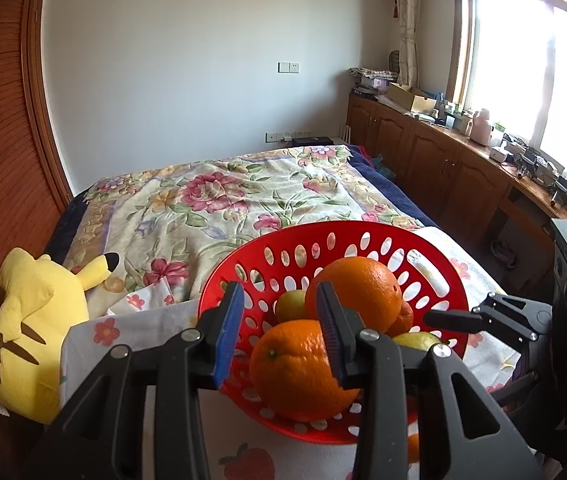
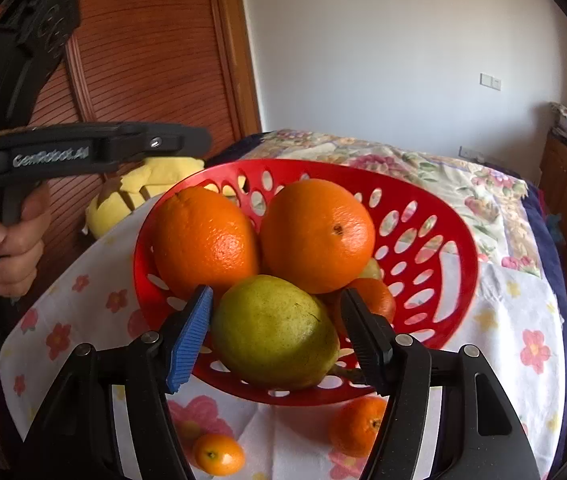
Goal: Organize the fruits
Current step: 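Open both grippers to release the pomelo and tangerine into the basket, then withdraw both grippers and move the right gripper toward another tangerine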
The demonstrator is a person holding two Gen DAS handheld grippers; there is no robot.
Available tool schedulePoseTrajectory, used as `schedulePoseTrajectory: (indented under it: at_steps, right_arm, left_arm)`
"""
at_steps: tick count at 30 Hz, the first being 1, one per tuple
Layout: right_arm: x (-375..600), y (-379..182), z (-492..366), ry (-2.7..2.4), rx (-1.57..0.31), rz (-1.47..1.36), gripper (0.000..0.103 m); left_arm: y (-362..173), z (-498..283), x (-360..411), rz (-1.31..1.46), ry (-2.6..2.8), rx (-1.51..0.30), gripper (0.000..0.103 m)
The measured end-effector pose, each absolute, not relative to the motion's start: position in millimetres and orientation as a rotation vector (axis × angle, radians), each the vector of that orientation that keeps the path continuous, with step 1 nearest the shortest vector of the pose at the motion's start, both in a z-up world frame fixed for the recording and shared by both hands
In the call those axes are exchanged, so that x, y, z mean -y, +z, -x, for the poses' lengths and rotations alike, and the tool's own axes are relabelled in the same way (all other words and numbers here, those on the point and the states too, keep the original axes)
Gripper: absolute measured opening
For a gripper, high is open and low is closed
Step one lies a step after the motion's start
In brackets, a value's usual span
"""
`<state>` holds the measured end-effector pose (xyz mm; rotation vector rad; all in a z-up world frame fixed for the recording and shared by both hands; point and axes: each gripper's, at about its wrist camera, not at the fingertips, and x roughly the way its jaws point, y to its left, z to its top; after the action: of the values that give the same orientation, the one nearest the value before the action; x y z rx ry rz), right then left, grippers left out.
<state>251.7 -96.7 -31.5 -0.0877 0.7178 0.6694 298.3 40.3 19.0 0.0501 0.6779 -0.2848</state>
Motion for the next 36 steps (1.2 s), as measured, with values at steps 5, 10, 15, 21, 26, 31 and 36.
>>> schedulePoseTrajectory:
  at_steps: [5, 10, 15, 21, 26, 31, 36]
  right_arm:
    - [104.6, -20.2, -244.3, 0.661, -0.695, 0.073, 0.067]
    - [115.0, -5.4, -231.9, 0.644, -0.659, 0.069, 0.067]
    - [134.5, 5.5, -218.5, 0.604, -0.633, 0.049, 0.069]
    - [157.9, 9.7, -203.9, 0.562, -0.62, 0.045, 0.069]
    - [171.4, 2.8, -200.4, 0.529, -0.634, 0.046, 0.069]
    - [180.8, -13.2, -199.4, 0.502, -0.672, 0.049, 0.069]
    - [184.3, -29.6, -200.4, 0.491, -0.707, 0.056, 0.068]
  left_arm:
    - [22.9, -284.9, -41.1, -0.035, -0.282, -0.666, 0.042]
    - [24.9, -270.0, -38.9, -0.035, -0.277, -0.657, 0.046]
    - [26.8, -249.2, -36.0, -0.036, -0.275, -0.634, 0.048]
    - [30.1, -225.6, -30.4, -0.039, -0.296, -0.606, 0.051]
    - [26.5, -208.4, -23.8, -0.047, -0.299, -0.591, 0.055]
    - [13.5, -196.7, -22.0, -0.023, -0.31, -0.604, 0.056]
    - [-7.4, -194.0, -20.0, 0.001, -0.306, -0.626, 0.068]
